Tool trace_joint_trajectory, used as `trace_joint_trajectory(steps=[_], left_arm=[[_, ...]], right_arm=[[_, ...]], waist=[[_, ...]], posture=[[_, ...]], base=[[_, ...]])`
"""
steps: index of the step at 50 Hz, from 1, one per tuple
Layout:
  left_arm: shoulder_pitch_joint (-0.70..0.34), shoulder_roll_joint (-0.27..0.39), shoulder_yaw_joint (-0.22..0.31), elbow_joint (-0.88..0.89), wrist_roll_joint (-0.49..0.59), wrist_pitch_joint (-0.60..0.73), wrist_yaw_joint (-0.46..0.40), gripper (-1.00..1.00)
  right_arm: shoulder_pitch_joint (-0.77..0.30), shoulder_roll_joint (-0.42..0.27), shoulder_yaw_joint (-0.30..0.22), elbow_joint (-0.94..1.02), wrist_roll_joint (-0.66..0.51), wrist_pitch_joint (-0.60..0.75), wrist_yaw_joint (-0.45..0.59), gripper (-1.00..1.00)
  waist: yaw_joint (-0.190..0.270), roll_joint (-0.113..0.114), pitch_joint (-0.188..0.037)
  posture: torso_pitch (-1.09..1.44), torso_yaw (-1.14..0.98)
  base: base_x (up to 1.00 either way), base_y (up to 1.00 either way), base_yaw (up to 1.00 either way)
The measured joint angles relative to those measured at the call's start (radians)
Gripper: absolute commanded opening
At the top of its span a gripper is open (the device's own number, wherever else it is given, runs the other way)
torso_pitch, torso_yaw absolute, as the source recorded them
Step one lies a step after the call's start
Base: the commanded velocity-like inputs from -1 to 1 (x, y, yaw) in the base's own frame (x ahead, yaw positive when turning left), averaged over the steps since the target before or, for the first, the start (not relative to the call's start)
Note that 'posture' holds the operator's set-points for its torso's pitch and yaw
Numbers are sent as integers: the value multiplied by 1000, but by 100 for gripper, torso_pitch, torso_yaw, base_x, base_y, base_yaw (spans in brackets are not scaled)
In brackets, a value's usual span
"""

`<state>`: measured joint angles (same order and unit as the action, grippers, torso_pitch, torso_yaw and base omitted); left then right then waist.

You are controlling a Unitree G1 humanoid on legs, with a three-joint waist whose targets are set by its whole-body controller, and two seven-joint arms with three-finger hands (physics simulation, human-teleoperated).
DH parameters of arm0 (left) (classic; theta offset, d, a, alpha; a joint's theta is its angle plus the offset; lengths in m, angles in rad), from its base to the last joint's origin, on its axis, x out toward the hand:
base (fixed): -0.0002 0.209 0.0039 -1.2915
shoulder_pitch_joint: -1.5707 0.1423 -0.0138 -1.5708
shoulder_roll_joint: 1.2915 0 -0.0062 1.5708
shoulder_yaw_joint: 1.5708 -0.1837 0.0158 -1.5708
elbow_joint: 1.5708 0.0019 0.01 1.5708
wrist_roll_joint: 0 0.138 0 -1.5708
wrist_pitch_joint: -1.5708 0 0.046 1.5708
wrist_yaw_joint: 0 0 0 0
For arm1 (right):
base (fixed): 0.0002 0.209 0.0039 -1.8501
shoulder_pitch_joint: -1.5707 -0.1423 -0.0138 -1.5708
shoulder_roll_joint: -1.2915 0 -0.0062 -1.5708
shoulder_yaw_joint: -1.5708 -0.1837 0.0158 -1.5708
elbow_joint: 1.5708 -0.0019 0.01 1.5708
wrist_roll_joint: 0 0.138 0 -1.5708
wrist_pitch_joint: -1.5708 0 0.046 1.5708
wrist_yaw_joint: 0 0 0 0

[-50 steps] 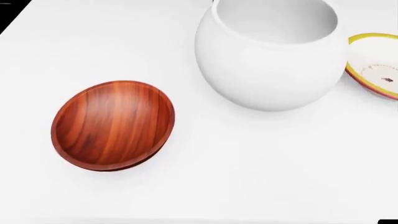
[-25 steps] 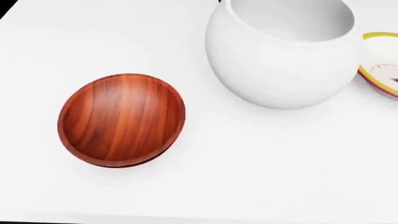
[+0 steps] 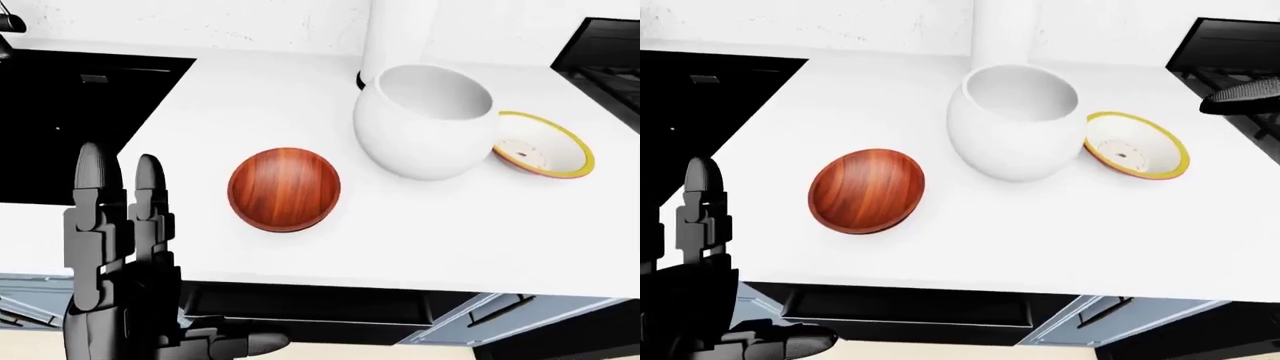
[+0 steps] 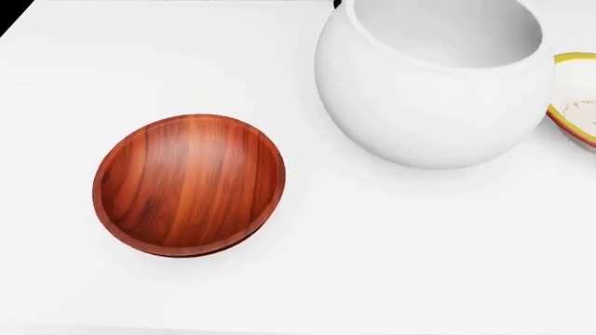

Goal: Stack the bowls from largest to smallest.

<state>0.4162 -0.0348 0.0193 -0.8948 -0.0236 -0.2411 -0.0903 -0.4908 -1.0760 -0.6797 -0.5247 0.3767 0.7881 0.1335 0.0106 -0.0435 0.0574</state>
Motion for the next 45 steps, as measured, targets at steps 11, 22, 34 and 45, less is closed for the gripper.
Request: trace_joint_trajectory(steps=[11, 22, 34, 45], left_arm=[[1, 1, 0, -1, 1, 0, 1, 100], [2, 0, 2, -9, -2, 2, 0, 100], [0, -1, -2, -3, 3, 1, 0, 100], [-2, 1, -4, 1, 5, -1, 1, 100]], right_arm=[[-320, 39, 339, 521, -246, -115, 108, 100], [-644, 203, 495, 1115, -639, -311, 280, 100], [-727, 241, 537, 1456, -933, -474, 298, 100], [-757, 227, 501, 1393, -1020, -485, 346, 100]], waist=[[6, 1, 2], [9, 8, -5], [16, 16, -6], [16, 20, -4]], posture=[[0, 0], [0, 0], [0, 0], [0, 0]], base=[[0, 0, 0], [0, 0, 0], [0, 0, 0], [0, 0, 0]])
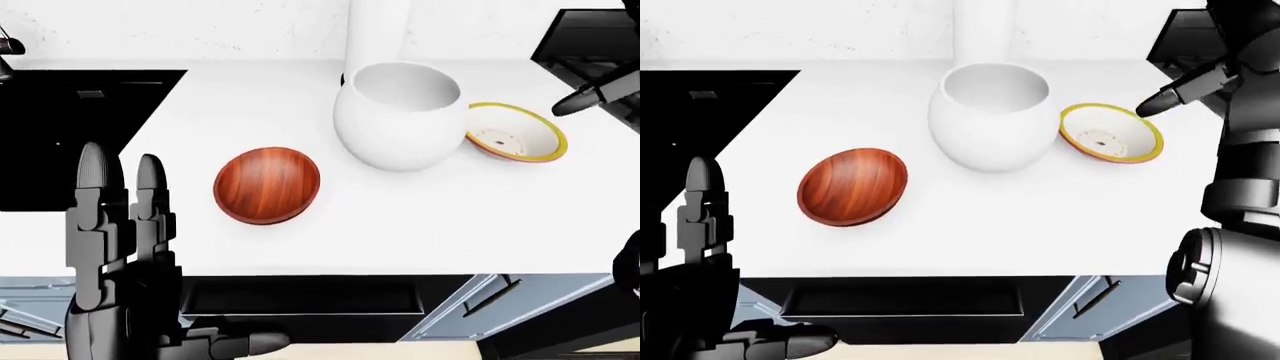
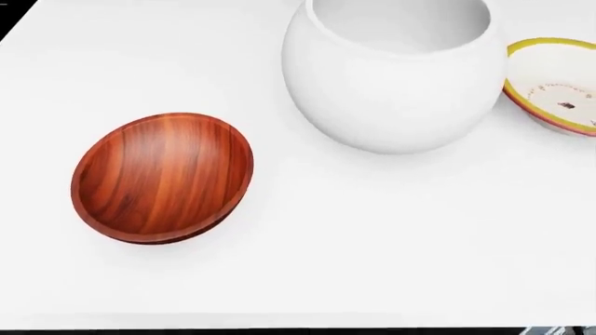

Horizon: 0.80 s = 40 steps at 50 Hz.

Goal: Stack the bowls from largest to smallest.

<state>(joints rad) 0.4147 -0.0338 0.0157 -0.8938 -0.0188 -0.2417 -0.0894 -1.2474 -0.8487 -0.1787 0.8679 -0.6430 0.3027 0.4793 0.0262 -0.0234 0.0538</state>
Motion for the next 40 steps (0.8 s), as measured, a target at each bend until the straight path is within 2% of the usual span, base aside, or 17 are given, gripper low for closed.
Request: trace_joint_trajectory(steps=[8, 14, 18, 30, 40], left_arm=[[0, 1, 0, -1, 0, 0, 0, 100], [1, 0, -1, 0, 1, 0, 0, 100], [1, 2, -6, 3, 6, 2, 2, 100], [-2, 4, -7, 8, 9, 2, 4, 100], [-3, 5, -5, 12, 9, 0, 5, 100]], right_arm=[[39, -25, -22, -211, 4, 46, 65, 100], [223, -56, -87, -515, 42, 138, 190, 100], [299, -77, -104, -641, 68, 186, 278, 100], [371, -26, -95, -673, 61, 156, 344, 100], [456, 39, -95, -675, 16, 108, 352, 100]], waist=[[0, -10, -1], [4, -19, 0], [0, -17, 2], [-6, -13, -4], [-6, -10, -8]], posture=[[0, 0], [0, 0], [0, 0], [0, 0], [0, 0]], base=[[0, 0, 0], [0, 0, 0], [0, 0, 0], [0, 0, 0], [0, 0, 0]])
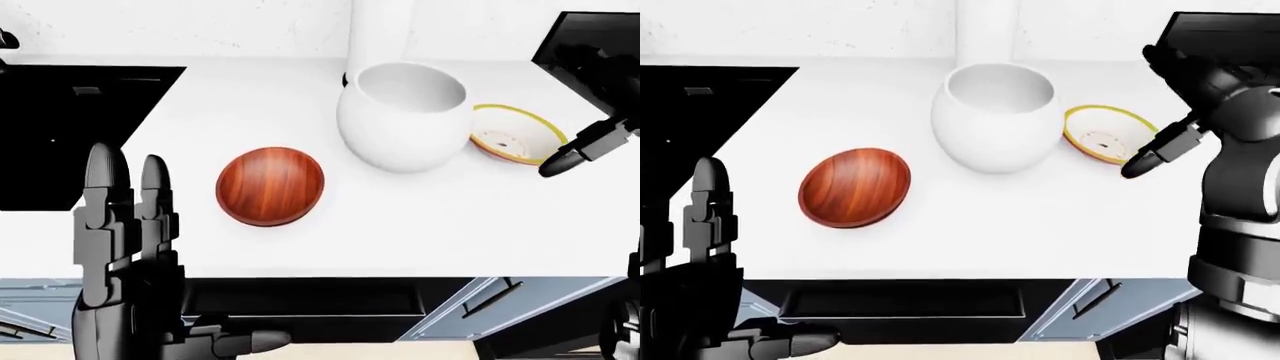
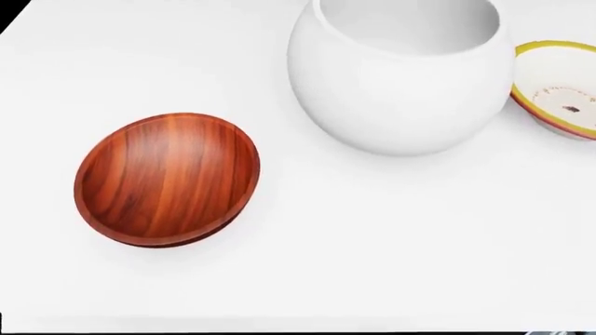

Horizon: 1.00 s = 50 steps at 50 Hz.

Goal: Stack the bowls from largest to smallest.

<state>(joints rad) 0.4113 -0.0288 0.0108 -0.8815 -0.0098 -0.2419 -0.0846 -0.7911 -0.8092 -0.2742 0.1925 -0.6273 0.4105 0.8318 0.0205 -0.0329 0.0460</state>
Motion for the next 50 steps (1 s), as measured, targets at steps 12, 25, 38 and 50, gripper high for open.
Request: trace_joint_trajectory(steps=[12, 25, 38, 50], left_arm=[[-2, 0, -2, 1, 2, 1, 1, 100], [-1, -2, 6, -4, -5, 3, -1, 100], [-2, -4, 5, -1, -4, 4, -4, 100], [-1, -1, 2, 7, -1, -5, -2, 100]], right_arm=[[-52, 61, 56, 239, -63, -109, -108, 100], [-146, 100, 97, 504, -102, -227, -227, 100], [-150, 107, 104, 646, -98, -278, -315, 100], [-175, 111, 123, 744, -103, -325, -403, 100]], waist=[[-5, 4, -6], [3, 3, -7], [5, -3, -11], [4, -18, -20]], posture=[[0, 0], [0, 0], [0, 0], [0, 0]], base=[[0, 0, 0], [0, 0, 0], [0, 0, 0], [0, 0, 0]])
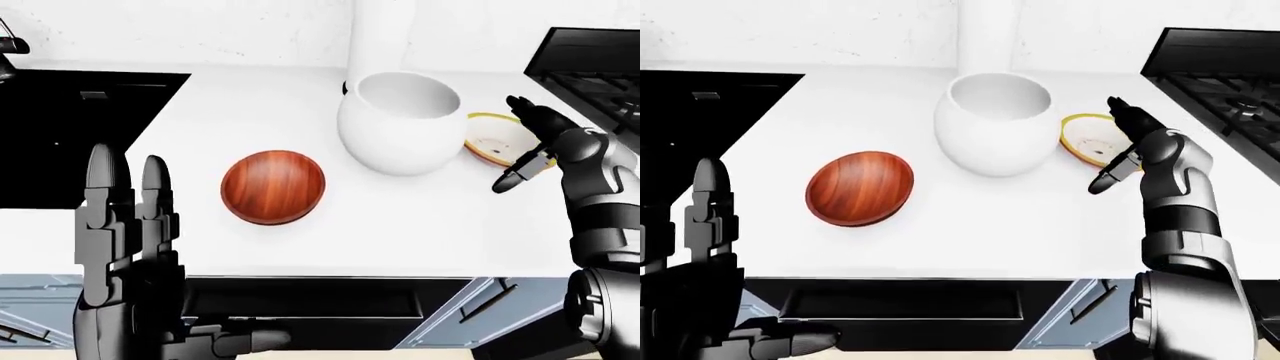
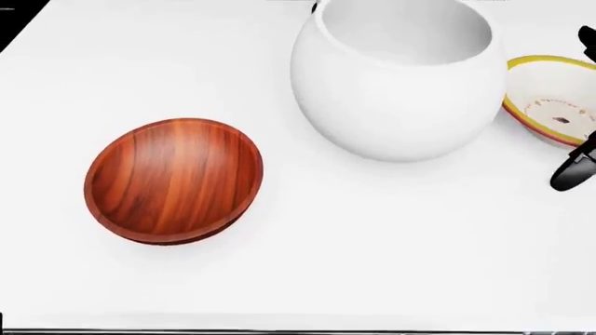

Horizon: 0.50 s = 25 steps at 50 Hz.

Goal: Stack the bowls from largest to smallest.

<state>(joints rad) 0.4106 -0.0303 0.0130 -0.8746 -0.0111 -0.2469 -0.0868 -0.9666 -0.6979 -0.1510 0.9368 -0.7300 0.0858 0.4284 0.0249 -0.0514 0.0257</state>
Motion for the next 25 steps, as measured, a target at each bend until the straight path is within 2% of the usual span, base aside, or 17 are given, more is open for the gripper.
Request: trace_joint_trajectory(steps=[4, 5, 6, 8, 12, 15, 25], left_arm=[[0, 1, -1, 2, 1, -2, 1, 100], [0, 1, -2, 2, 1, -3, 1, 100], [2, 1, -2, 2, 1, -3, 1, 100], [0, 2, -2, 3, 1, -3, 1, 100], [0, 3, -5, 1, 0, -1, 0, 100], [1, 3, -1, -4, -2, -2, 2, 100], [0, 3, -5, -8, -2, 4, 2, 100]], right_arm=[[1, 2, 0, 7, -1, -8, -17, 100], [3, 2, 0, 8, -1, -10, -19, -87], [4, 2, -1, 4, 2, -11, -9, -100], [12, 2, -3, 0, 9, -16, 8, -100], [6, -5, -6, -33, 5, -47, -58, -100], [18, -4, -5, -20, 6, -42, -54, -100], [23, -5, -2, -25, -1, -50, -75, -100]], waist=[[1, -4, -2], [1, -5, -3], [0, -7, -4], [-2, -11, -7], [1, -14, -8], [3, -19, -6], [5, -14, -4]], posture=[[0, 0], [0, 0], [0, 0], [0, 0], [0, 0], [0, 0], [0, 0]], base=[[0, 0, 0], [0, 0, 0], [0, 0, 0], [0, 0, 0], [0, 0, 0], [0, 0, 0], [0, 0, 0]])
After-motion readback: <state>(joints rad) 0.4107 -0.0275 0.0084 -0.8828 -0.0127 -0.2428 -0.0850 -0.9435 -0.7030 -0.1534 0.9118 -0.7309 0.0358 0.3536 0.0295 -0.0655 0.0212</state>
